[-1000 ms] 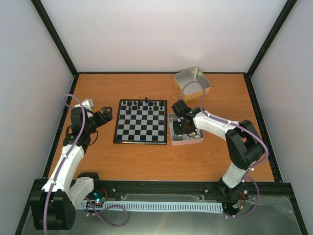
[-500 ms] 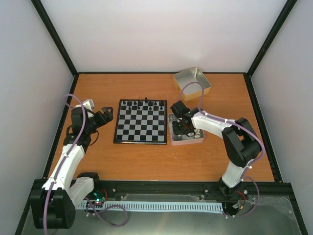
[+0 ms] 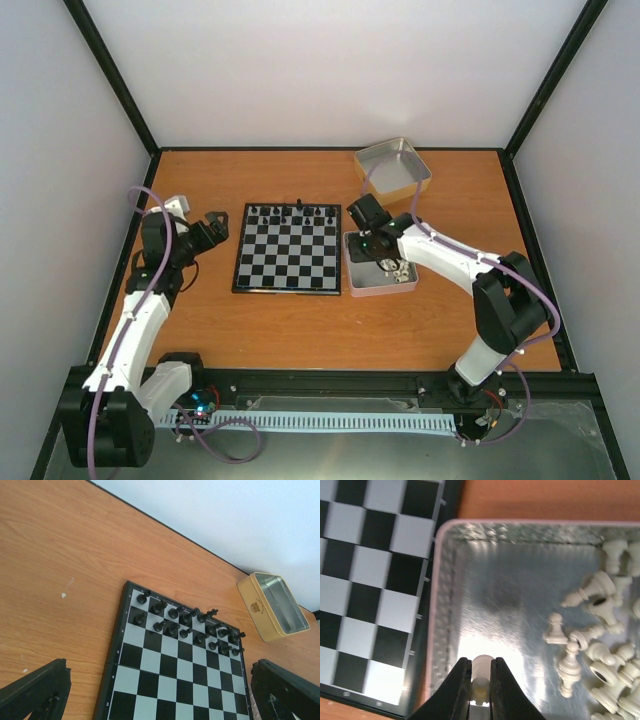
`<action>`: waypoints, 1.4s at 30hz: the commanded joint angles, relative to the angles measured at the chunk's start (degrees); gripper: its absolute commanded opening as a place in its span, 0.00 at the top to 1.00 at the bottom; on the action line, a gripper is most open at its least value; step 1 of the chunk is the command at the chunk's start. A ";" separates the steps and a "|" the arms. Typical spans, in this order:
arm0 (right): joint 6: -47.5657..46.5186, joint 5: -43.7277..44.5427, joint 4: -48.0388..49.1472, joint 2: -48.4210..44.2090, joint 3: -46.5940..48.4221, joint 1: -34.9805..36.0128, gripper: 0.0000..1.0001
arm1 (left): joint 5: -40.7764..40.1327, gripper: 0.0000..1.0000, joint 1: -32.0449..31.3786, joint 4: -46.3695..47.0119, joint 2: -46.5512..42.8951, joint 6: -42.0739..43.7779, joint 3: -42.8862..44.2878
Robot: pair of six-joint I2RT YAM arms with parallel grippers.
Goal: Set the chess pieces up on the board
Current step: Pick up the chess piece from the storage box, then place the chess piece on the chessboard.
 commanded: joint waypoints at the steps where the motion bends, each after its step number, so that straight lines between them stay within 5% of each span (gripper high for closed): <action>1: 0.70 1.23 -0.63 0.25 5.39 3.41 0.91 | -4.83 0.00 -0.19 -5.61 -1.87 4.33 6.64; 6: 1.12 -0.35 -0.60 4.41 9.62 6.99 0.91 | -8.22 0.00 -0.28 -8.57 -3.01 9.54 12.03; 18: 0.53 -1.74 -0.75 11.46 12.35 10.41 0.91 | -10.20 0.00 -0.98 -5.10 -4.08 10.79 8.66; 42: 0.29 -4.59 -1.51 12.26 10.39 11.48 0.91 | -9.71 0.00 -1.02 -3.84 -4.14 10.32 7.13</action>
